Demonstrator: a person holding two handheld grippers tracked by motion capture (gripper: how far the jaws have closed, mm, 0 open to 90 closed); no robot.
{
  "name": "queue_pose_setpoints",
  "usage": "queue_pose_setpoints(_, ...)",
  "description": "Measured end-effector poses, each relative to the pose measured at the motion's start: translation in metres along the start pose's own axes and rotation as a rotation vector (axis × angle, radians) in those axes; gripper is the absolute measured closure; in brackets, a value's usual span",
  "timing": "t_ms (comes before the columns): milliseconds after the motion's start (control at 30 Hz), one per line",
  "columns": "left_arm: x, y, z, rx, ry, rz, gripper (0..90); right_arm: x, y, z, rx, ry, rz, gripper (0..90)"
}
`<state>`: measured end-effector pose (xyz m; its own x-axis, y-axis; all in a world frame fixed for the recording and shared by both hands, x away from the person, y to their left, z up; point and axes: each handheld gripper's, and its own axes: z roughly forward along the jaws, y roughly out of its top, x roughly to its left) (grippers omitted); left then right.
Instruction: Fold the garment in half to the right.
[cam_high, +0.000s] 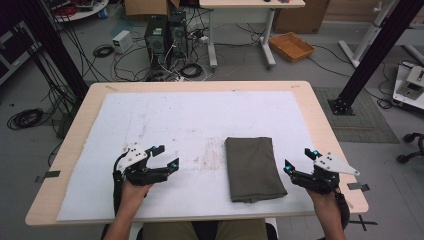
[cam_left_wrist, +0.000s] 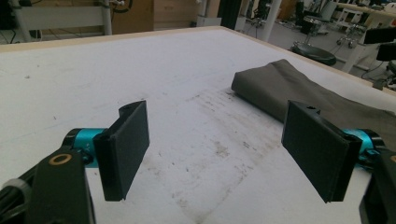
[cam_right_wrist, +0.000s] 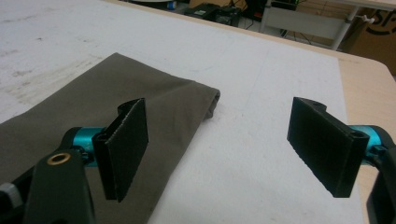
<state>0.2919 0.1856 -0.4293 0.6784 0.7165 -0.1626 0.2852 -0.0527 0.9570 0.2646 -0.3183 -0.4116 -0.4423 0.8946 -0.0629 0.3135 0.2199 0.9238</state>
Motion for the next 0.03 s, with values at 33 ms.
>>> queue_pose_setpoints(33, 0.0003, 0.0001, -0.0002, -0.002, 0.001, 0.003, 23.4, -0.0001, 0.0002, -0.0006, -0.004, -0.003, 0.001, 20.6)
